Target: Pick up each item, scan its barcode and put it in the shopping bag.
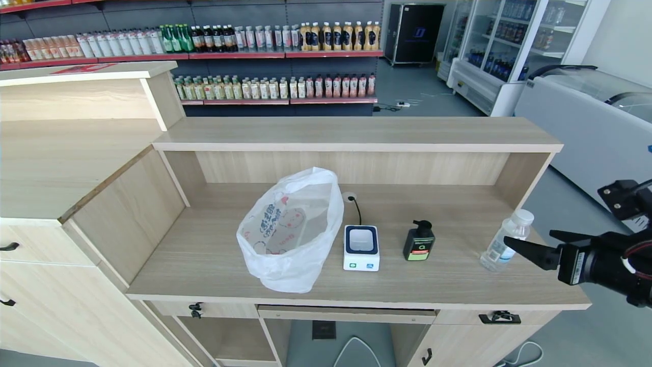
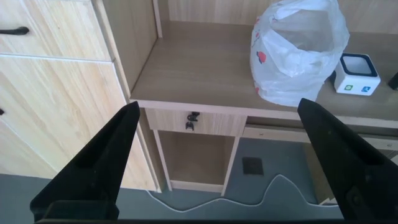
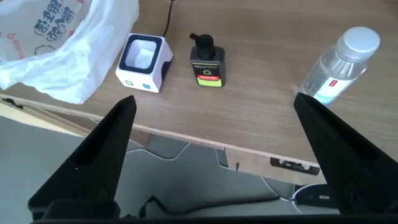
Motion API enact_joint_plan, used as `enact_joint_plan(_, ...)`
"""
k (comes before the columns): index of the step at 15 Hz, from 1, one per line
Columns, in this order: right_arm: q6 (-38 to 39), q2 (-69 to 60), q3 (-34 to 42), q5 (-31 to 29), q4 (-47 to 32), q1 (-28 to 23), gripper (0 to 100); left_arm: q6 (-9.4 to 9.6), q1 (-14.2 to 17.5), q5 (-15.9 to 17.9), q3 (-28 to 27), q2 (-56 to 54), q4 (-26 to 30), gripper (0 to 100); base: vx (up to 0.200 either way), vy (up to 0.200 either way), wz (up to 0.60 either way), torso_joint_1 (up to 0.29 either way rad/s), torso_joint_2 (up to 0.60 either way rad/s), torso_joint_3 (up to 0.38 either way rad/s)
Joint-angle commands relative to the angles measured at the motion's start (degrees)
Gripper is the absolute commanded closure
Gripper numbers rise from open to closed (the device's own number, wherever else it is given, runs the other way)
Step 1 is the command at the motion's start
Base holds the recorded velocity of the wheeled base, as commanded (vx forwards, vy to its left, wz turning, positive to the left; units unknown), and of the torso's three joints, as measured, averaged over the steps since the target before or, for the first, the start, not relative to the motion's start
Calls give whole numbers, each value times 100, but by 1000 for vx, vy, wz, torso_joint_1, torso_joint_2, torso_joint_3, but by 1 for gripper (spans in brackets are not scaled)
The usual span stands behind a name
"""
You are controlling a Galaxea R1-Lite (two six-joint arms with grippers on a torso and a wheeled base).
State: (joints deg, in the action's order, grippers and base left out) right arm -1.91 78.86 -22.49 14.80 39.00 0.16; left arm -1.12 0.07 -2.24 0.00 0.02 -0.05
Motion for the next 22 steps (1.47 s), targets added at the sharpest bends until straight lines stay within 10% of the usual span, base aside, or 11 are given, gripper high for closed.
enact_joint_plan(1,-11,894,210,111,714,-376,0,-2,1,-4,0,-2,-4,0,0,0,0,0,0,0)
enact_joint_plan(22,-907,4480,-1609,919,2086,-526,0,-2,1,-4,0,-2,-4,0,0,0,0,0,0,0)
